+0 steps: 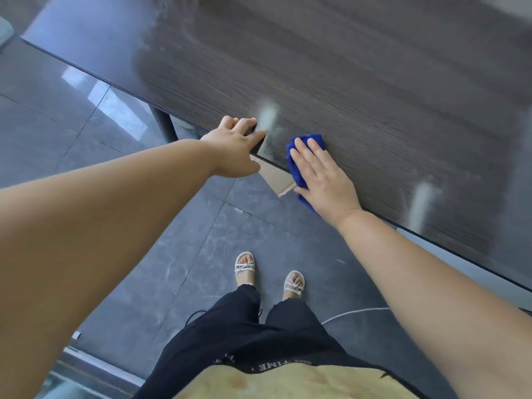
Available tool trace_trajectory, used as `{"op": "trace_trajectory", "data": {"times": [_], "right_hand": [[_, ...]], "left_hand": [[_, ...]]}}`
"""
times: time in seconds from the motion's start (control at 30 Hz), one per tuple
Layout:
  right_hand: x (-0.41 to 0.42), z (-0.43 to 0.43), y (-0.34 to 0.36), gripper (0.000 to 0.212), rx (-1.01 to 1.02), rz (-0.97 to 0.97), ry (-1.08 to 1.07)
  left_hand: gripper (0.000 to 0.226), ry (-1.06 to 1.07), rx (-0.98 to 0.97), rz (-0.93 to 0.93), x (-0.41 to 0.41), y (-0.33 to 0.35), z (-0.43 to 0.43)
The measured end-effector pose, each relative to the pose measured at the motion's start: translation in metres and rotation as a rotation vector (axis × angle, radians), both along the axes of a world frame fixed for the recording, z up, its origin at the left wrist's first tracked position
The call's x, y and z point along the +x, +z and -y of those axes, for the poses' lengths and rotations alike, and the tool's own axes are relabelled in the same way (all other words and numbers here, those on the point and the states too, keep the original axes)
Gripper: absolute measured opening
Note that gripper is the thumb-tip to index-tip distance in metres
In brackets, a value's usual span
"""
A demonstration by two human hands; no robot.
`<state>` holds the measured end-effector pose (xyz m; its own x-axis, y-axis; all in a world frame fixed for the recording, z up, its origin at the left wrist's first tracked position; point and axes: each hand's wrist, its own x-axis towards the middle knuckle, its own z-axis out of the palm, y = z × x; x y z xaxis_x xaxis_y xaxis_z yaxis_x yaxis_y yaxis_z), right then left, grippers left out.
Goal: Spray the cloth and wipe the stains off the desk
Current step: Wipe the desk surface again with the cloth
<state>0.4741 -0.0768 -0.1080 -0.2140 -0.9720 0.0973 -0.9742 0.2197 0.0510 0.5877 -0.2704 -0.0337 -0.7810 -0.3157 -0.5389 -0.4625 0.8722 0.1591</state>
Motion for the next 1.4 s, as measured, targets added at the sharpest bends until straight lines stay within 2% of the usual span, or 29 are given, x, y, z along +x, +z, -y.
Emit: {"op": "trace_trajectory", "data": {"times": [0.13, 0.23, 0.33, 0.4, 0.47, 0.57, 0.63, 0.73, 0.87, 1.0, 1.1, 1.2, 1.3, 1.4], "right_hand": [[-0.015, -0.065, -0.001, 0.090, -0.046, 0.052, -0.126], [-0.002, -0.036, -0.006, 0.087, -0.016, 0.065, -0.223], [0.022, 0.031, -0.008, 0.081, 0.006, 0.054, -0.191], [0.035, 0.071, -0.001, 0.081, 0.016, 0.013, -0.173], [0.039, 0.088, 0.002, 0.081, 0.097, 0.056, -0.160], [0.021, 0.061, 0.009, 0.085, 0.137, 0.062, -0.055], [0.005, 0.028, 0.007, 0.090, 0.081, 0.077, -0.001], [-0.004, 0.001, 0.008, 0.094, 0.113, 0.076, 0.002], [0.018, 0.052, 0.003, 0.090, 0.171, 0.061, -0.088], [0.055, 0.146, 0.010, 0.077, 0.205, 0.070, -0.047], [0.071, 0.183, 0.010, 0.071, 0.217, 0.104, -0.089], [0.062, 0.163, 0.007, 0.081, 0.170, 0.036, -0.033], [0.045, 0.119, 0.008, 0.086, 0.118, 0.047, 0.028], [0.046, 0.108, 0.010, 0.090, 0.153, 0.054, -0.043]], "left_hand": [[0.075, -0.038, 0.012, 0.015, 0.000, -0.004, -0.001], [0.073, -0.014, 0.019, 0.006, -0.003, -0.005, 0.000], [0.065, 0.023, 0.025, -0.029, -0.006, -0.002, 0.005], [0.054, 0.059, 0.047, -0.101, -0.005, 0.001, 0.007], [0.045, 0.122, 0.076, -0.233, -0.001, 0.002, 0.010], [0.048, 0.258, 0.090, -0.365, 0.011, -0.001, 0.017], [0.052, 0.308, 0.039, -0.351, 0.021, -0.006, 0.026], [0.059, 0.409, -0.046, -0.309, 0.039, -0.011, 0.048], [0.058, 0.516, -0.064, -0.232, 0.061, -0.013, 0.091], [0.048, 0.447, -0.099, -0.228, 0.065, -0.009, 0.121], [0.045, 0.412, -0.075, -0.242, 0.064, -0.007, 0.131], [0.047, 0.366, -0.046, -0.276, 0.073, -0.008, 0.143], [0.055, 0.351, -0.078, -0.290, 0.087, -0.013, 0.166], [0.065, 0.340, -0.082, -0.228, 0.099, -0.019, 0.186]]}}
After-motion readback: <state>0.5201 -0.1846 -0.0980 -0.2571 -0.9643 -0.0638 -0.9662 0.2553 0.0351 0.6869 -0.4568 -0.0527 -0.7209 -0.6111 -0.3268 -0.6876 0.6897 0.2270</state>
